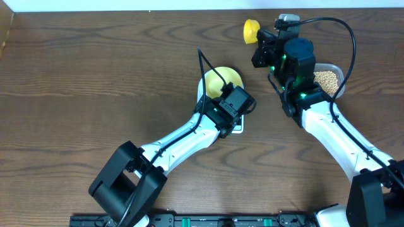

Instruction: Scoop item into bowl and weigh 50g on scale

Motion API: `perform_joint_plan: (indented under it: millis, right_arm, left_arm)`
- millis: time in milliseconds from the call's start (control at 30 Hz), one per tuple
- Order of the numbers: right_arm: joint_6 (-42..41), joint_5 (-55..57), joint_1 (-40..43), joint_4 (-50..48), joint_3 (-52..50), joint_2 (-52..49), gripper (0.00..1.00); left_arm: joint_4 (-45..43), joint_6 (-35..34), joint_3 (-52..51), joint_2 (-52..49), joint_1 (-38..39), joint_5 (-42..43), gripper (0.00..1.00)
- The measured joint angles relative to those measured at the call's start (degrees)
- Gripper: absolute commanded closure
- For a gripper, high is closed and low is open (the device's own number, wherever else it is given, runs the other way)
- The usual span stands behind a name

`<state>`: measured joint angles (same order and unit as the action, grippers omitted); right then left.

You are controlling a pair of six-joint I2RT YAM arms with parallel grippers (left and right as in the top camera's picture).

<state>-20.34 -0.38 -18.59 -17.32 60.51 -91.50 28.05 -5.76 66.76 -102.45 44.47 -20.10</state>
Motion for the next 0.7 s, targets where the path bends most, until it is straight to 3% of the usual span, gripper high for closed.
perform_joint_plan:
  millis: [700]
  right_arm:
    - [0.0, 0.0, 0.0, 0.5, 0.0, 0.0, 0.99]
  left_arm:
    - [-1.3, 0.0, -0.6, 0.0, 0.0, 0.0, 0.16]
